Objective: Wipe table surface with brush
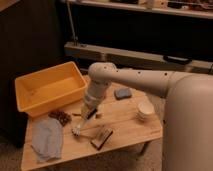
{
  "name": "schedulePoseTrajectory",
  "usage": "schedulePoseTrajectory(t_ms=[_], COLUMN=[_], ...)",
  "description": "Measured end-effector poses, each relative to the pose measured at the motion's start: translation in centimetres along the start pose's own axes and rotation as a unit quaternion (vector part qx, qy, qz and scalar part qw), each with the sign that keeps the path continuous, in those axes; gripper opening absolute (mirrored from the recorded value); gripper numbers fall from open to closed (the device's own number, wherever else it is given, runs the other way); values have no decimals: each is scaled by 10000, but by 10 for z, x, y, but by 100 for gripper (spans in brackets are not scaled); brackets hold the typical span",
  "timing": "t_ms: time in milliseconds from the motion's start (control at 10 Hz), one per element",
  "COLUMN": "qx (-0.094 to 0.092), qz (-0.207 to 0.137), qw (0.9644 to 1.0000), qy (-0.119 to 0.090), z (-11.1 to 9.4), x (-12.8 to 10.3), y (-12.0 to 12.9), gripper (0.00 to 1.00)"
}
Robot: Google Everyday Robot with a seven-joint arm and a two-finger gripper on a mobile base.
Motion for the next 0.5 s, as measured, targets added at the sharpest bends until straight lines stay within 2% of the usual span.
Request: schedulePoseTrajectory(t_ms=[300,500], qx=[56,134], qz=[48,173], qw=[9997,9994], qy=[212,274], z=[-6,-11], x=[28,43], y=[-3,-9], gripper=[0,0])
